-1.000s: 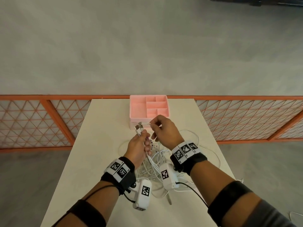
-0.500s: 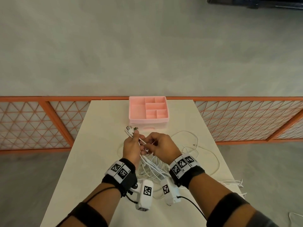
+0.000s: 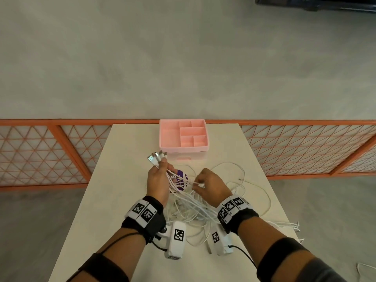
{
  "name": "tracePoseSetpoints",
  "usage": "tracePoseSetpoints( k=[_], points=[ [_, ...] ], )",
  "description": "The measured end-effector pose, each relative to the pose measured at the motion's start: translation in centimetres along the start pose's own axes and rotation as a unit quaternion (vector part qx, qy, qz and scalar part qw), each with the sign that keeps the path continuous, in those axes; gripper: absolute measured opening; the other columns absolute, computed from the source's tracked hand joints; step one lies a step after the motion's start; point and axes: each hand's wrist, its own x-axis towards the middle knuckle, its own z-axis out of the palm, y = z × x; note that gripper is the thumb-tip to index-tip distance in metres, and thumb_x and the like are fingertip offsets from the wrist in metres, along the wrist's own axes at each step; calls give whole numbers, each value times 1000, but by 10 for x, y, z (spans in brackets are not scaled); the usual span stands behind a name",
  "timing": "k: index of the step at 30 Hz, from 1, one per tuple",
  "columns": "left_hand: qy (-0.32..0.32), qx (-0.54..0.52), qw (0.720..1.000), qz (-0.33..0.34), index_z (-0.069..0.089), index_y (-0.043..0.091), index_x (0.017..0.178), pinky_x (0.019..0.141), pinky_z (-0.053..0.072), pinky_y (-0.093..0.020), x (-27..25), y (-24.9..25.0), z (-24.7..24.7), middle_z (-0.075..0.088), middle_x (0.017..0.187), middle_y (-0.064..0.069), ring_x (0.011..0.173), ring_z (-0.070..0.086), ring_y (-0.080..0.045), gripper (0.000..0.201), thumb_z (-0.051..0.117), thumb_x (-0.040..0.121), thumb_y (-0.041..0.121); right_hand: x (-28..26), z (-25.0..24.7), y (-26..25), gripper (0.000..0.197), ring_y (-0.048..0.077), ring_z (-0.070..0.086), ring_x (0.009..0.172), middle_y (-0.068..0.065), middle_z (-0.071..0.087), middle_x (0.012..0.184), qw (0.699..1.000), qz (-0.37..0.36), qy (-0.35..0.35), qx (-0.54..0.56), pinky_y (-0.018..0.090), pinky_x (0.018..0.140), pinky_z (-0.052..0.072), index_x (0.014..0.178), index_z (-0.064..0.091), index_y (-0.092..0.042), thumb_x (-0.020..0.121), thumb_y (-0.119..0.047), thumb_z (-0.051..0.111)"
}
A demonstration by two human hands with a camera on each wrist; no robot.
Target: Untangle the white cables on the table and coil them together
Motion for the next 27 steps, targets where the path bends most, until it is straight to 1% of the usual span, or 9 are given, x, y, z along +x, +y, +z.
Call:
tracePoseSetpoints(
  k=[3,5,8,11,13,15,19,22,27],
  points=[
    [-2,-122,993,-3,48,12,72,67,55,-40,6,17,-4,46,55,0,50,50,-18,39,44,106,30,-8,1,33,22,18,39,107,1,49,107,994,106,2,-35,33,97,40,95,75,-18,90,-38,67],
    [-8,-127,992,-5,46,13,72,52,53,-35,6,21,-4,37,53,2,43,36,-13,39,43,106,33,-12,2,42,27,18,36,108,0,46,106,990,138,13,-34,35,100,40,98,76,-22,88,-45,66],
    [-22,-95,995,-13,45,15,73,40,30,-22,2,16,1,32,54,4,42,27,-11,39,44,105,35,-6,1,33,23,21,36,111,-1,46,111,987,108,78,-91,41,95,44,100,76,-26,89,-43,65],
    [-57,-58,997,-19,47,16,77,40,23,-20,-4,15,6,32,54,5,42,26,-8,33,48,104,35,6,-15,12,12,18,43,100,-3,52,104,982,39,152,-100,35,84,42,95,78,-30,86,-35,71],
    [-86,-28,996,3,55,18,84,41,23,-21,-7,17,8,28,57,5,45,24,-9,22,55,101,32,14,-33,-7,7,12,57,84,-4,64,90,992,3,114,55,30,78,46,90,78,-22,86,-23,74],
    [-101,-4,995,24,56,19,83,41,25,-21,-8,20,11,28,60,4,46,24,-9,17,60,99,24,19,-50,-27,4,13,65,73,2,72,82,974,5,64,215,31,72,54,88,77,-15,87,-17,74],
    [-94,-2,995,45,64,9,87,41,30,-22,-5,26,15,57,78,-9,46,28,-10,17,61,98,21,18,-70,-53,9,23,64,60,18,70,76,925,-15,17,379,29,55,53,93,72,0,90,-8,69],
    [-136,-8,990,41,70,5,94,42,30,-22,-3,27,17,60,82,-13,45,29,-11,19,62,98,21,14,-73,-61,15,29,65,63,31,67,85,891,-18,-15,454,31,58,56,104,65,11,92,2,62],
    [-164,54,985,14,71,3,96,43,33,-23,-1,10,8,57,77,-13,45,30,-10,18,63,97,20,12,-84,-66,19,28,64,65,23,66,81,816,0,5,578,31,62,54,96,66,8,93,8,47]
  ],
)
